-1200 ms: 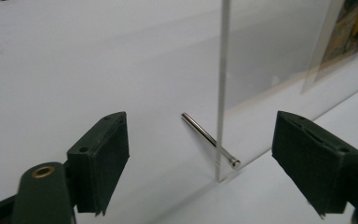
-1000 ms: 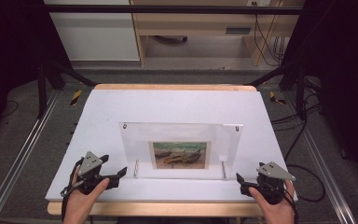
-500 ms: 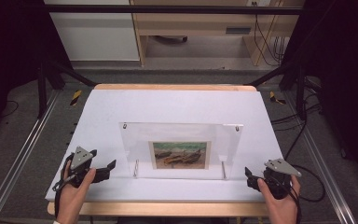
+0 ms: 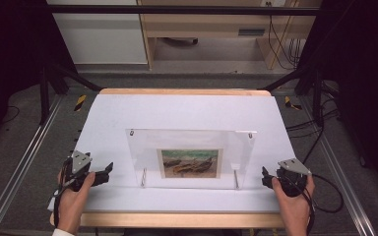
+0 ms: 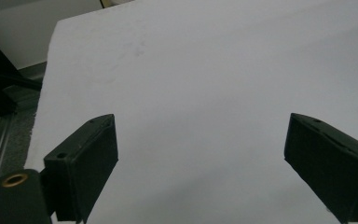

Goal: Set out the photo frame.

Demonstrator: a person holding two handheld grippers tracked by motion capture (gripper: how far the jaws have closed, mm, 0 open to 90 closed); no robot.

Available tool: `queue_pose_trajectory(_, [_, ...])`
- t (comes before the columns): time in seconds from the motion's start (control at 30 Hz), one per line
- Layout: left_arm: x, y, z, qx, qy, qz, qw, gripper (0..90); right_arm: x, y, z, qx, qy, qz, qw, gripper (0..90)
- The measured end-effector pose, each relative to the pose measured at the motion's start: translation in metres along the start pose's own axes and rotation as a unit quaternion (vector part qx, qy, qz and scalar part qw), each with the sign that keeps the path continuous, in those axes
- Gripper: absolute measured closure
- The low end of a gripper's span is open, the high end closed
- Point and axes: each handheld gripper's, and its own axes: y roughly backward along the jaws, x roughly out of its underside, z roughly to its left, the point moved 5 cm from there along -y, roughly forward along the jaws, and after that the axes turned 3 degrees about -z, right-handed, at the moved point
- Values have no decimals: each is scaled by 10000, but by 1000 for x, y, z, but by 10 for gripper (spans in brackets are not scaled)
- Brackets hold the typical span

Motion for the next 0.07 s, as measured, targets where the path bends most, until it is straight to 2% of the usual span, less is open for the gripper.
queue_pose_trajectory(0.07, [0,0,3,-122,-46,-27,9999,54,1,-3,-2,59,16,13,10000,118])
